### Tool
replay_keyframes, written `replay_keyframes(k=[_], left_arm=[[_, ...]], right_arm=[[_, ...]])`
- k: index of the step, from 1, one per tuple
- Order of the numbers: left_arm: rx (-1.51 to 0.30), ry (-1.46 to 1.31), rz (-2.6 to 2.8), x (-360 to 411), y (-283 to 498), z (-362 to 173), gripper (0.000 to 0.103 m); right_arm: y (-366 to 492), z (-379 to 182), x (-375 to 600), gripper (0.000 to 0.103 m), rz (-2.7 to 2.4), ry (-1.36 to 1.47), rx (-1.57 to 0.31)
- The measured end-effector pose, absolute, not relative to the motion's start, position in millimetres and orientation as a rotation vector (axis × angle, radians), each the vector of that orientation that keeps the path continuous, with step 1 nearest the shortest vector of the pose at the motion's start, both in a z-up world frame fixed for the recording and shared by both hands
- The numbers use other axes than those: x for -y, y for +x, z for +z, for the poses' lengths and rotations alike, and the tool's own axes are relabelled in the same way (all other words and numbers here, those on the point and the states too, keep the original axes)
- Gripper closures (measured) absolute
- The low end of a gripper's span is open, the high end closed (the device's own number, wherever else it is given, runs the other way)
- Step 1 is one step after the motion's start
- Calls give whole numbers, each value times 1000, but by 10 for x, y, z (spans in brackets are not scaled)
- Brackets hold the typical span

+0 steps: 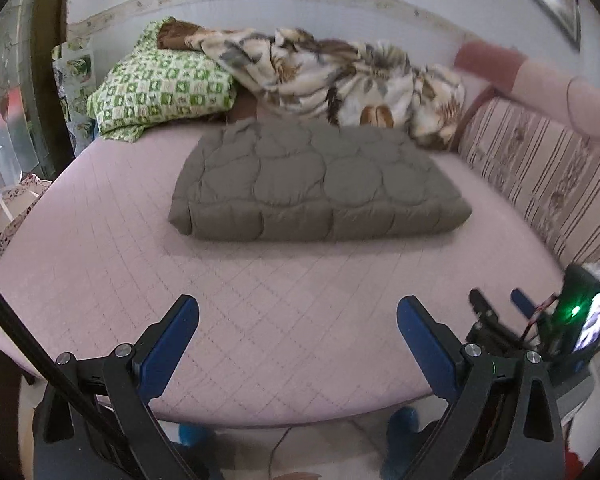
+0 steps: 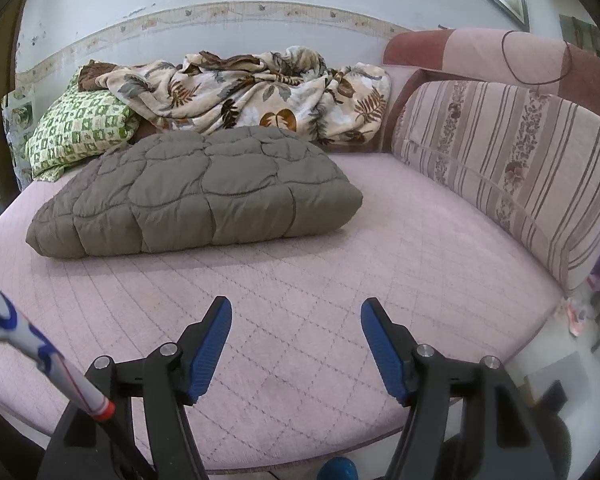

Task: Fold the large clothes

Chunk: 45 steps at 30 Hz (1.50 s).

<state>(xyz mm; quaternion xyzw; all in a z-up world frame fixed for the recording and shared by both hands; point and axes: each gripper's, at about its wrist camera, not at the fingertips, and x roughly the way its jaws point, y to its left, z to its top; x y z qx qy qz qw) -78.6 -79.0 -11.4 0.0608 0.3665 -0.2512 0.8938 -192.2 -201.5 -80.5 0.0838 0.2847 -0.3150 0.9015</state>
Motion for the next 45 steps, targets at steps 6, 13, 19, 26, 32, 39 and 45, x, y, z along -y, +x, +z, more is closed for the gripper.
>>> replay_keyframes(k=[6,13,19,26,32,39,45], left_arm=[[-795,175,-473,846,-731,-344,4],[-839,182,-418,822,-647,-512,4],[-869,182,-406,799,-600,-572,4],[-876,194,-383,798,-588,-614,4],[-861,225,-356,832,-614,-629,4],[-873,242,-358,871,-633,-668,4],[-884,252,-363,884,-645,-690,4]], right_arm=[[-1870,-877,1993,31,-644,165,-620],[-1821,-958,1922,30,-631,144,-654],[-1777,-1021,1835,29,-614,114,-682],[-1746,-1030,1758,28,-600,81,-686],[-1727,-1052,1740,27,-593,71,-697],[-1723,-1065,1747,27,-595,81,-706],[-1728,-1067,1759,26,-601,88,-710]])
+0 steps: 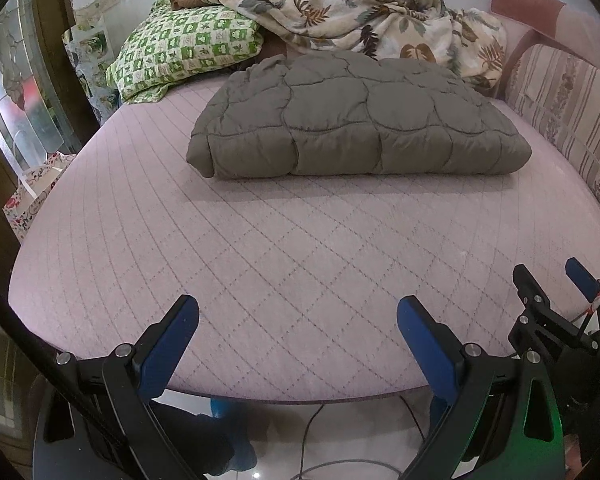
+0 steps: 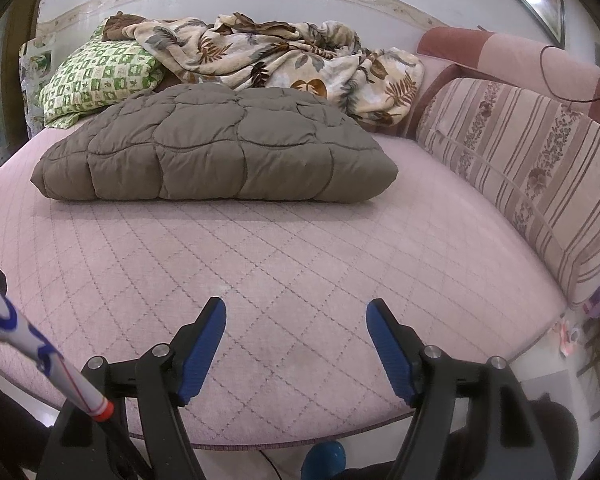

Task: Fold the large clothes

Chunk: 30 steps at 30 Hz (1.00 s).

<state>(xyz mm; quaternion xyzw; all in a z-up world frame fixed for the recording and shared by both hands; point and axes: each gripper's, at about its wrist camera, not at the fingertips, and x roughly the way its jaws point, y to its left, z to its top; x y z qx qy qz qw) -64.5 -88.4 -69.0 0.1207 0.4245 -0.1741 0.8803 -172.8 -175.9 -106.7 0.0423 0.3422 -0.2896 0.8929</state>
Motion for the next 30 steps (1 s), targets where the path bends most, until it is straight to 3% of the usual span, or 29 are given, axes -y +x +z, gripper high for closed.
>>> replay_keyframes(k=[30], left_arm=[[-904,238,-349,865,-752,-702,4]], right_arm=[[-1704,-853,1715,23,-611,26,-717]])
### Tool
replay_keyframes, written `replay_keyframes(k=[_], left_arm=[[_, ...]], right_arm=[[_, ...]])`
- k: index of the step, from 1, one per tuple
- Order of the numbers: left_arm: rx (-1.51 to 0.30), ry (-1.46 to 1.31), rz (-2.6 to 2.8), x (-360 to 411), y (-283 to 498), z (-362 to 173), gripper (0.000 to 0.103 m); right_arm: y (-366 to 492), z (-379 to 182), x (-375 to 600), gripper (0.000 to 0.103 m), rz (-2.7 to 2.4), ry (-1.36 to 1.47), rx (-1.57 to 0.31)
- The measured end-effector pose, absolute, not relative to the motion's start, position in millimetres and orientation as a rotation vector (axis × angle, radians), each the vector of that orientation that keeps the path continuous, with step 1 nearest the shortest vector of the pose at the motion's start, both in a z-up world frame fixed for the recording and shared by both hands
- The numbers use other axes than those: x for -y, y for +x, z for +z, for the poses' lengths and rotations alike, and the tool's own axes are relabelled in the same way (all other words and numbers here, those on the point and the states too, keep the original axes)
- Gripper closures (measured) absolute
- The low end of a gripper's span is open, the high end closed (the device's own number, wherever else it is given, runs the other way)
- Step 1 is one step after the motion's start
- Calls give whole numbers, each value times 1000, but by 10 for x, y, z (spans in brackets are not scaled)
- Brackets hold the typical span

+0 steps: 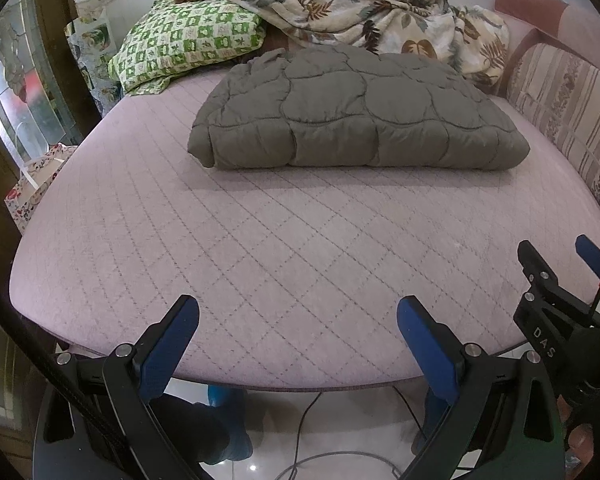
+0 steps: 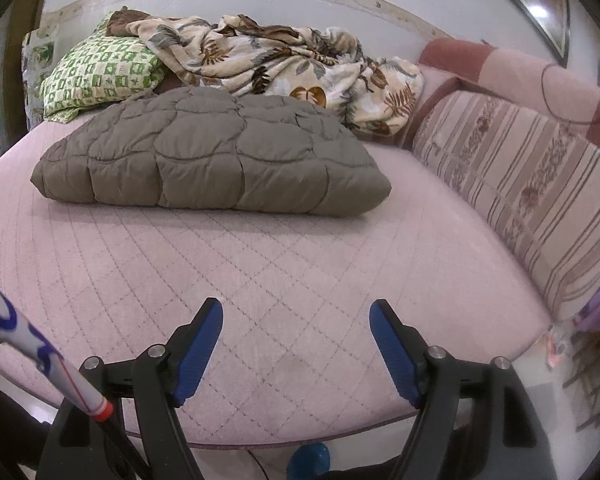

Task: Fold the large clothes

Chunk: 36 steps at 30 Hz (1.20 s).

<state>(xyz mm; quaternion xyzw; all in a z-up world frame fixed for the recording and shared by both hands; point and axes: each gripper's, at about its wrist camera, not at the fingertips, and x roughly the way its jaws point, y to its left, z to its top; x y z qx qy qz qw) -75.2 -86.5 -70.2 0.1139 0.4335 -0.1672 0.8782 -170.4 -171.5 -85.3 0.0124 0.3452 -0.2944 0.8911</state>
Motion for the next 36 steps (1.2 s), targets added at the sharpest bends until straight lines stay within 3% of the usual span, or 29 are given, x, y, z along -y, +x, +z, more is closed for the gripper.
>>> replay_keyframes(k=[36], left_arm=[[-890,223,-293,603,-644,-727,4]], right_arm=[[-1572,-645,1553,20,-545,27,-768]])
